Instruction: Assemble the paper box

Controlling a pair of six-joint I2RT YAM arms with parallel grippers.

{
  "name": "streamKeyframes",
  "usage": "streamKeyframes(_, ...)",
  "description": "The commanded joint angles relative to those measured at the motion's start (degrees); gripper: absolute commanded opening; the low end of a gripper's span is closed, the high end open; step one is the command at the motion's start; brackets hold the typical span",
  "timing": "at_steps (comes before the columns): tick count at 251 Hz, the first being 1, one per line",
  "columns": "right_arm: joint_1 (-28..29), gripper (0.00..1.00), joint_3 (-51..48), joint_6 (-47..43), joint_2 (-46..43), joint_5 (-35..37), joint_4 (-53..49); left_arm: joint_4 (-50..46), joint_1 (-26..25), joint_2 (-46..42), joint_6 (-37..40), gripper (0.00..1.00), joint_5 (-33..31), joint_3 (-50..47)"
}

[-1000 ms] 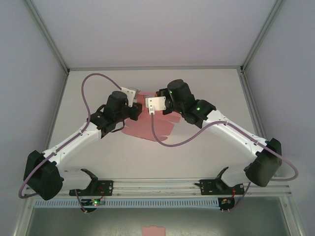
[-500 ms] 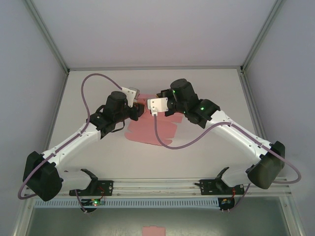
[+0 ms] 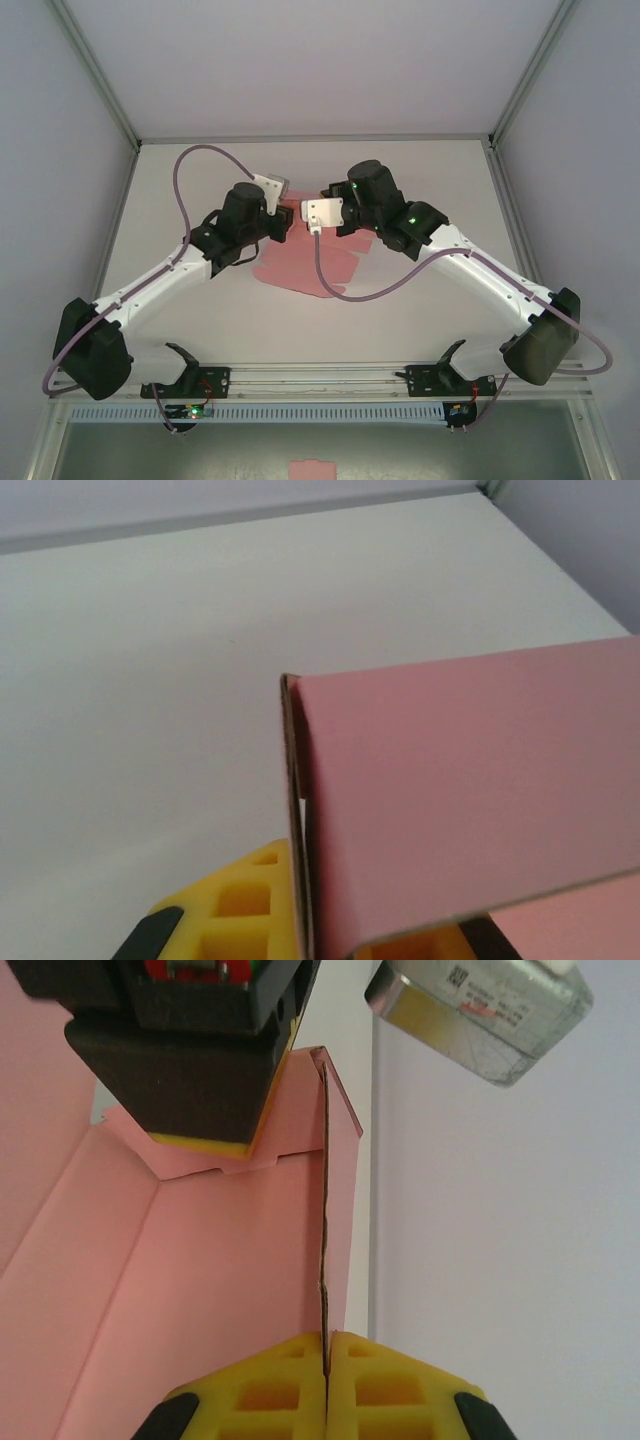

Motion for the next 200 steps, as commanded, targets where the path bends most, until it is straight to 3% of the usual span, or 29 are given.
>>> streamKeyframes(1, 2.1, 0.00, 3.8, 3.1, -3.6, -3.1, 0.5, -6.2, -1.1, 5.2, 0.8, 0.00, -20.8, 2.6)
streamKeyframes(21, 3.9, 0.00, 4.4, 4.2, -3.5, 1.4, 0.9, -10.5, -2.9, 9.8, -0.4, 0.00, -34.7, 5.8)
streamKeyframes(63, 5.9, 0.00, 6.0, 7.6, -1.8, 12.3, 2.0, -15.5, -3.8, 14.9, -6.8, 0.00, -47.6, 9.9)
streamKeyframes(84, 5.8, 0.00, 6.3, 8.2, -1.4, 14.2, 2.0, -19.9, -3.9, 16.6, -10.0, 0.00, -55.1, 12.1)
streamKeyframes(104, 5.5, 0.00, 6.1, 8.5, -1.6, 13.7, 2.2, -23.2, -4.0, 17.9, -10.7, 0.00, -59.0, 13.9)
streamKeyframes(144, 5.3, 0.00, 6.6, 9.3, -0.6, 15.2, 2.6, -21.9, -4.3, 17.1, -9.7, 0.00, -60.5, 12.5)
streamKeyframes(154, 5.2, 0.00, 6.6, 9.0, -0.3, 15.5, 2.4, -20.7, -4.4, 16.5, -7.9, 0.00, -58.7, 11.9)
streamKeyframes(171, 5.2, 0.00, 6.7, 9.4, 0.4, 15.8, 2.8, -13.1, -4.3, 13.8, -2.4, 0.00, -48.6, 8.3)
streamKeyframes(200, 4.8, 0.49, 4.9, 11.4, -0.2, 14.2, 6.4, 0.3, -4.3, 6.5, 2.2, 0.00, -27.7, 0.6)
